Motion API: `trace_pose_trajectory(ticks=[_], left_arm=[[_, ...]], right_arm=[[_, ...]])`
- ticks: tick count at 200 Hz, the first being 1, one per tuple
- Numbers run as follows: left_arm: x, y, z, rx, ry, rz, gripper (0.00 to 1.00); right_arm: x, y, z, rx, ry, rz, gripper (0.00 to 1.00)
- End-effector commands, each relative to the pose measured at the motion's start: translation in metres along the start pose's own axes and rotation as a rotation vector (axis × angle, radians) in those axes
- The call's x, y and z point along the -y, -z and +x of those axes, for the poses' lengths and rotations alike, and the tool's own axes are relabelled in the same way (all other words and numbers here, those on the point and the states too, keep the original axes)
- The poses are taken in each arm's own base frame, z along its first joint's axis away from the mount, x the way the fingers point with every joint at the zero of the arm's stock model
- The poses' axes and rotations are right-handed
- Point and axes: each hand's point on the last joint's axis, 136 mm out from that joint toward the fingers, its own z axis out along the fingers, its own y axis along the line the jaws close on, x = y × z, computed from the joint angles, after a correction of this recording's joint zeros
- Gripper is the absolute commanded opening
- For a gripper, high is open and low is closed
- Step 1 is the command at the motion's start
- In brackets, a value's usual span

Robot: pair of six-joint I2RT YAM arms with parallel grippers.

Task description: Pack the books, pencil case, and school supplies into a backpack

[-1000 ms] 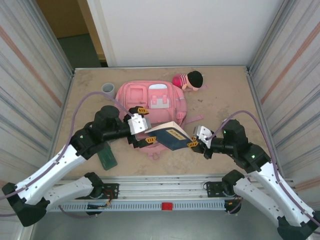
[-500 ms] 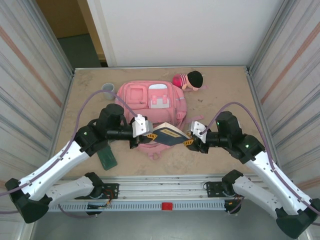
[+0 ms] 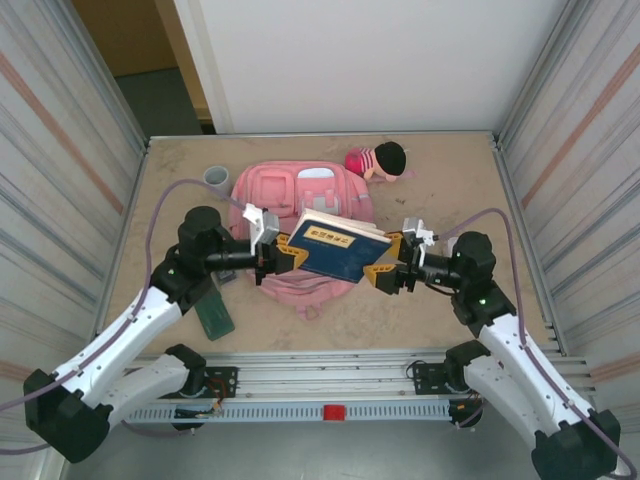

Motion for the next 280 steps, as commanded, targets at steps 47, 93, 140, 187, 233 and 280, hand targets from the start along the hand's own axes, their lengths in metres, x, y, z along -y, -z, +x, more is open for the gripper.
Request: trace_pose_trajectory(ticks=[47, 93, 140, 187, 233, 280], left_arm=[[-0.011, -0.002, -0.032, 0.112, -0.006, -0.041, 0.29], [-0.070, 0.025, 0.025, -0.236, -0.245, -0.459, 0.65], [-0.124, 0.042, 0.116, -0.778, -0.415, -0.603, 0.83], [-0.137, 0.018, 0.157, -0.862, -0.502, -0.466, 0.84], [-0.156, 0.009, 0.190, -0.969, -0.451, -0.408, 0.89], [-0.185, 0.005, 0.220, -1.056, -0.427, -0.451, 0.83]], right_arm=[[-0.029, 0.006, -0.048, 0.205, 0.037, -0.091, 0.00], [0.040, 0.048, -0.058, 0.411, -0.155, 0.323, 0.00], [0.086, 0.072, -0.025, 0.442, -0.324, 0.586, 0.00], [0.088, 0.070, -0.010, 0.378, -0.344, 0.602, 0.00], [0.085, 0.076, -0.001, 0.388, -0.356, 0.615, 0.00], [0.086, 0.083, 0.009, 0.374, -0.375, 0.657, 0.00]])
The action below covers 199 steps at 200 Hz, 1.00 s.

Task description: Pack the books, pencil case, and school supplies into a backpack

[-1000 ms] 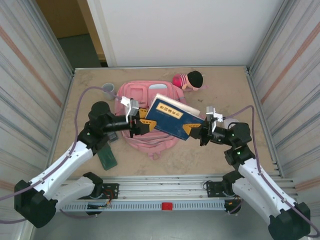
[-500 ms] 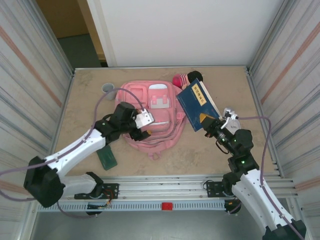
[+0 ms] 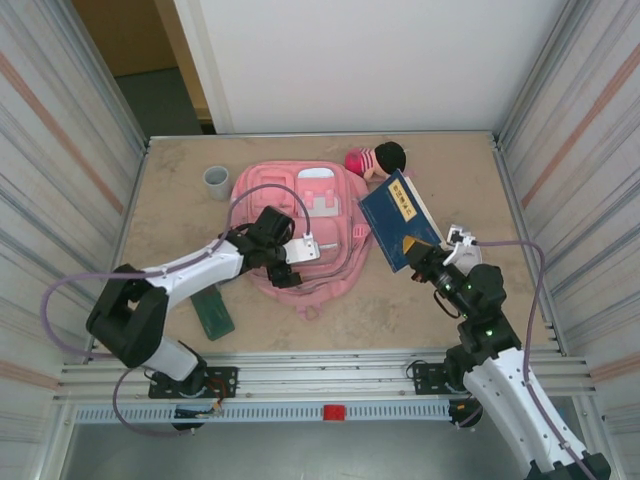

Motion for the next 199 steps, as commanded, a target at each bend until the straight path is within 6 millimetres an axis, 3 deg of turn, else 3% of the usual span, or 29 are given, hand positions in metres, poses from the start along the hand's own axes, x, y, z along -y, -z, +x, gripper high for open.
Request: trace_pose_trajectory(ticks=[1, 10, 28, 52, 65, 99, 156, 199], left_arm=[[-0.020, -0.011, 0.005, -0.046, -0.009, -0.071, 0.83], [-0.026, -0.013, 0.004, -0.046, -0.002, -0.101, 0.74], [-0.033, -0.004, -0.009, -0.004, 0.015, -0.133, 0.48], [-0.036, 0.030, -0.037, 0.107, 0.038, -0.165, 0.10], [-0.040, 0.052, -0.050, 0.158, 0.070, -0.196, 0.00], [-0.042, 0.105, -0.080, 0.310, 0.223, -0.159, 0.00], [-0.072, 0.159, -0.114, 0.476, 0.491, -0.190, 0.00], [-0.091, 0.167, -0.115, 0.454, 0.598, -0.224, 0.00]], right_arm=[[-0.001, 0.004, -0.006, 0.031, -0.008, 0.008, 0.00], [0.001, 0.005, -0.005, 0.029, -0.013, 0.015, 0.00], [0.005, 0.006, -0.002, 0.019, -0.028, 0.039, 0.00], [0.019, 0.009, 0.003, -0.013, -0.057, 0.125, 0.00], [0.033, 0.015, 0.005, -0.027, -0.097, 0.223, 0.00], [0.054, 0.032, 0.008, -0.047, -0.168, 0.398, 0.00], [0.029, 0.044, 0.035, -0.232, -0.317, 0.339, 0.00], [-0.003, 0.051, 0.063, -0.344, -0.512, 0.173, 0.00]])
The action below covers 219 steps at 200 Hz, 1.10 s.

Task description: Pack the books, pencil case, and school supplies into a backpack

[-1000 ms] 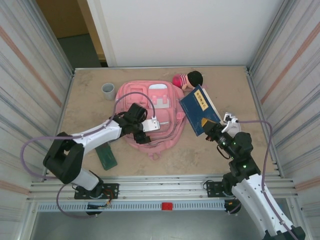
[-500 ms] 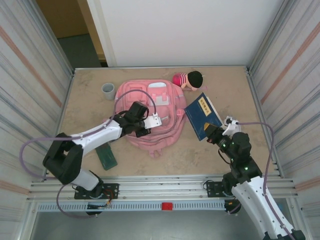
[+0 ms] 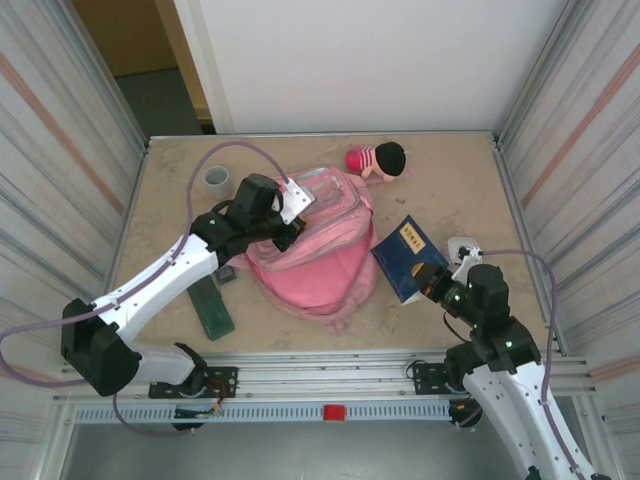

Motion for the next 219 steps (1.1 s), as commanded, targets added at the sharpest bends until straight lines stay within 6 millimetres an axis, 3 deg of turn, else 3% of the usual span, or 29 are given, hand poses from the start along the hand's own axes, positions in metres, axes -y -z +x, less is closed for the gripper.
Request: trace_pose_trajectory(ticks=[1, 29, 51, 111, 166, 219], left_arm=[[-0.016, 0.021, -0.049, 0.140, 0.098, -0.051, 0.00], [-0.014, 0.022, -0.053, 0.169, 0.165, 0.020, 0.00], [-0.015, 0.024, -0.054, 0.190, 0.202, 0.052, 0.00], [-0.017, 0.025, -0.054, 0.195, 0.202, 0.069, 0.00], [-0.017, 0.025, -0.064, 0.235, 0.248, 0.117, 0.00], [-0.014, 0.024, -0.071, 0.263, 0.274, 0.156, 0.00]], right_arm=[[-0.019, 0.007, 0.025, -0.120, -0.106, -0.119, 0.00], [-0.032, 0.007, 0.046, -0.238, -0.102, -0.195, 0.00], [-0.048, -0.008, 0.054, -0.310, -0.119, -0.264, 0.00], [-0.092, -0.048, 0.031, -0.115, -0.165, -0.411, 0.00], [-0.090, -0.092, 0.033, 0.023, -0.307, -0.314, 0.00], [-0.093, -0.134, 0.034, 0.158, -0.294, -0.219, 0.00]])
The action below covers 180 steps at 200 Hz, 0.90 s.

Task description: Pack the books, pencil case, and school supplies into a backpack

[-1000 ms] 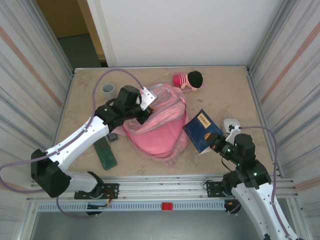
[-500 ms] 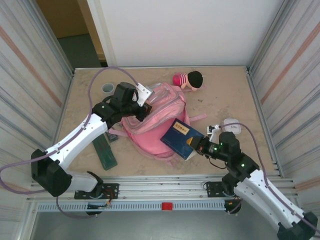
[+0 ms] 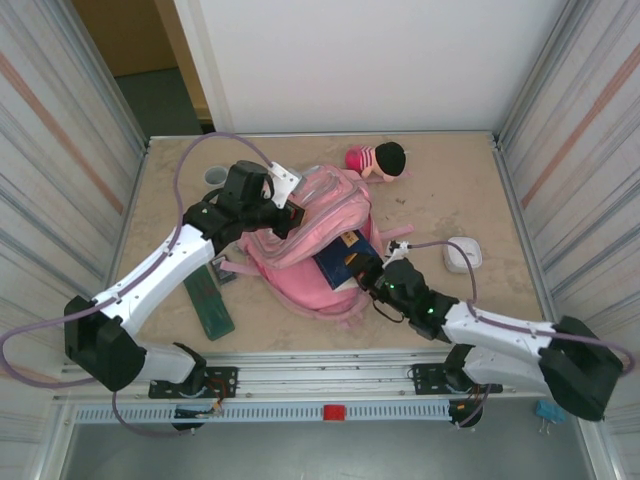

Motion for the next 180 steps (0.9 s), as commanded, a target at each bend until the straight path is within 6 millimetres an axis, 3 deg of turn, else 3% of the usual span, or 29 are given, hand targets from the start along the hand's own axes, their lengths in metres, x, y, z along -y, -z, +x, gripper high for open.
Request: trace_pose_trajectory(ticks=[1, 39, 56, 66, 88, 103, 136, 180], left_arm=[[0.011, 0.020, -0.059, 0.207, -0.018, 0.057, 0.00], [0.018, 0.023, -0.066, 0.229, -0.006, 0.100, 0.00], [0.019, 0.025, -0.068, 0.239, -0.004, 0.107, 0.00], [0.017, 0.026, -0.069, 0.243, -0.003, 0.102, 0.00], [0.012, 0.027, -0.069, 0.246, -0.003, 0.080, 0.00], [0.005, 0.027, -0.065, 0.237, -0.001, 0.050, 0.00], [-0.013, 0.026, -0.056, 0.231, 0.029, -0.001, 0.00], [-0.024, 0.022, -0.049, 0.219, 0.047, -0.022, 0.00]], right_arm=[[-0.050, -0.007, -0.028, 0.182, -0.048, -0.132, 0.00], [-0.051, -0.042, -0.026, 0.226, -0.028, -0.075, 0.00], [-0.049, -0.062, -0.021, 0.214, -0.024, -0.049, 0.09], [-0.047, -0.075, -0.018, 0.187, -0.025, -0.033, 0.19], [-0.037, -0.098, -0.009, 0.100, -0.025, 0.027, 0.57], [-0.026, -0.098, -0.005, 0.075, -0.021, 0.085, 0.64], [-0.008, -0.083, -0.002, 0.033, -0.016, 0.125, 0.63], [-0.026, -0.073, 0.000, -0.072, 0.001, 0.026, 0.64]])
